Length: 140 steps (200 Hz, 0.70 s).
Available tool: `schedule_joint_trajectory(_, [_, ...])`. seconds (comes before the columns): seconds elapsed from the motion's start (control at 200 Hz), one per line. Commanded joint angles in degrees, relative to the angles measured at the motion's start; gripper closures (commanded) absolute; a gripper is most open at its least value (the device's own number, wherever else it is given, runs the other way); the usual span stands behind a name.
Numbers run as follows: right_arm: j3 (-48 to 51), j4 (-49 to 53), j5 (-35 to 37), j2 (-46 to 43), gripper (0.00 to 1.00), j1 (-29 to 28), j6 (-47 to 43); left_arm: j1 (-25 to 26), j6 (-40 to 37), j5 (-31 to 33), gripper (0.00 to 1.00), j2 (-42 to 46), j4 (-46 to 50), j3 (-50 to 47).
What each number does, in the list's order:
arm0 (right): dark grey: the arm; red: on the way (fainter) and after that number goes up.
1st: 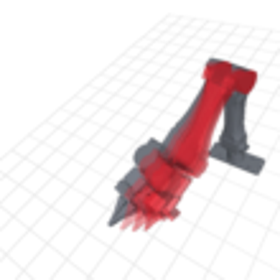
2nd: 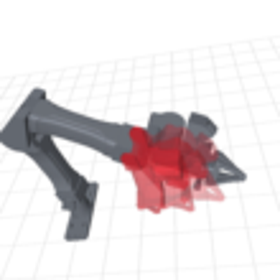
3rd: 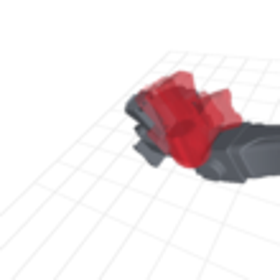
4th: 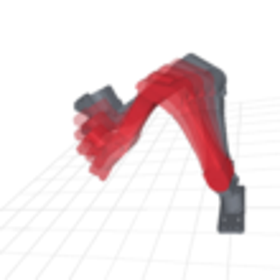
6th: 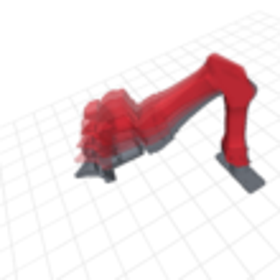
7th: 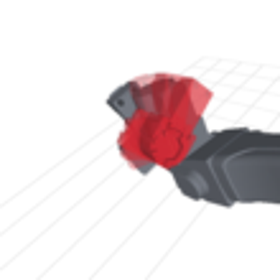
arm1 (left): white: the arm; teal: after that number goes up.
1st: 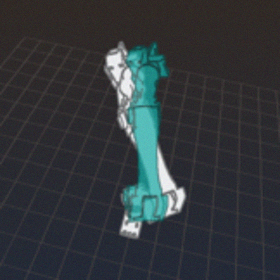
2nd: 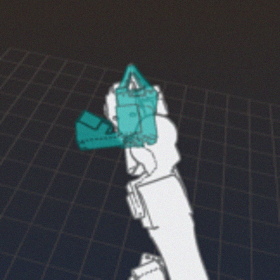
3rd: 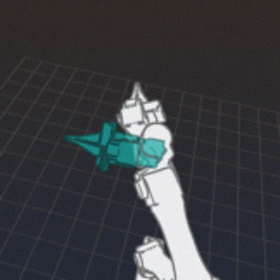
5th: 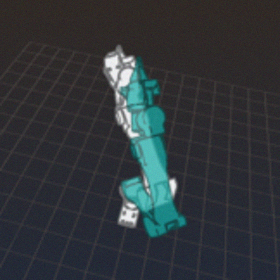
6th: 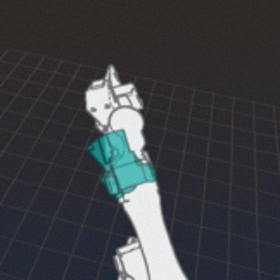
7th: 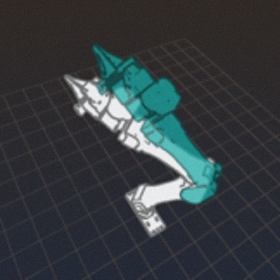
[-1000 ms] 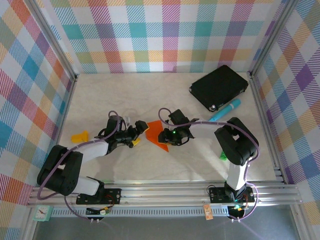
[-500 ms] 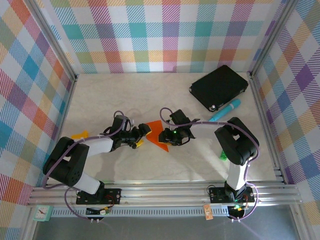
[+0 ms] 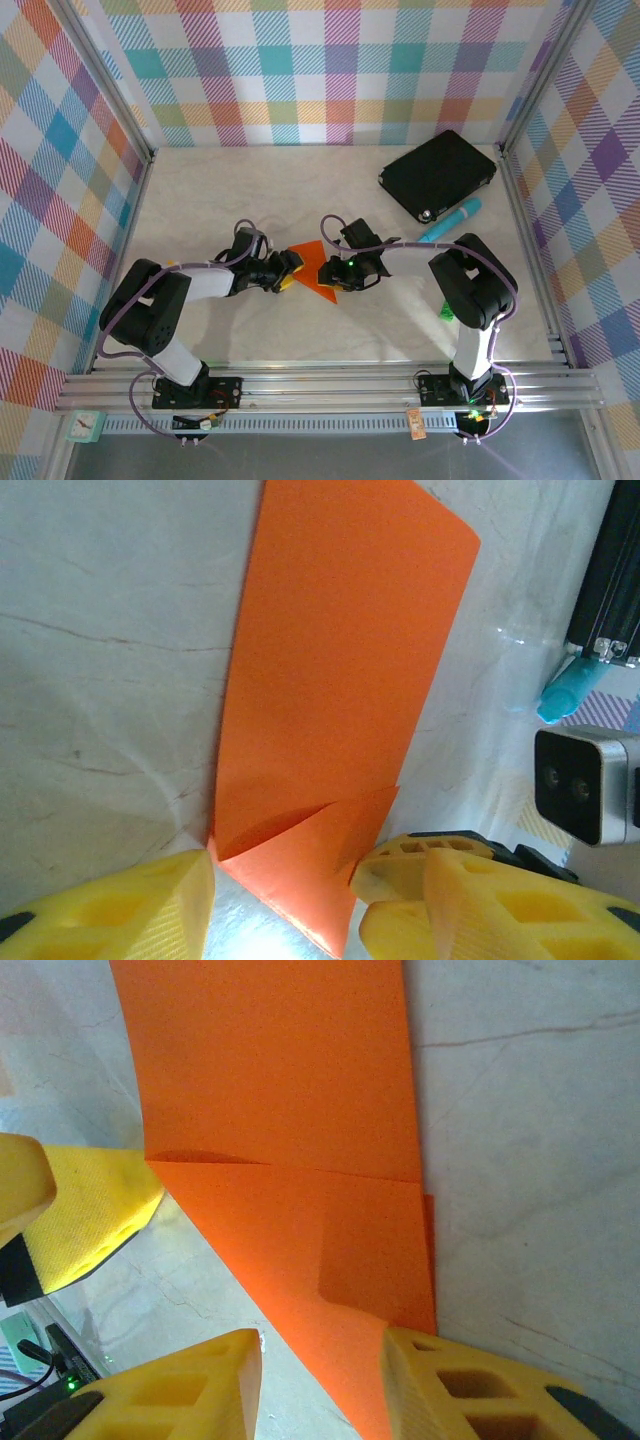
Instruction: Fold a paper plane with a square sheet of paper (pick it up from the middle)
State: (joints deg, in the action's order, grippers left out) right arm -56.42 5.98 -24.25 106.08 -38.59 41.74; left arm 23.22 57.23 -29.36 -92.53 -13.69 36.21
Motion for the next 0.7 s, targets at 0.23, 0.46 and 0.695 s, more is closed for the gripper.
schedule_joint_trajectory(0.23, [1.9, 2.4, 3.0, 2.0, 0.62, 0.3, -0.5, 1.0, -1.1, 1.3, 0.44, -1.1, 5.3, 3.5])
schedule_joint_trajectory(0.46, [2.5, 2.1, 3.1, 1.8, 0.63, 0.3, -0.8, 1.0, -1.3, -2.3, 0.45, -1.1, 0.1, 3.2])
schedule_joint_trajectory(0.695, [2.5, 1.9, 3.0, 1.2, 0.72, 0.4, -1.7, 1.0, -5.7, -6.6, 0.45, -2.3, -0.6, 3.0])
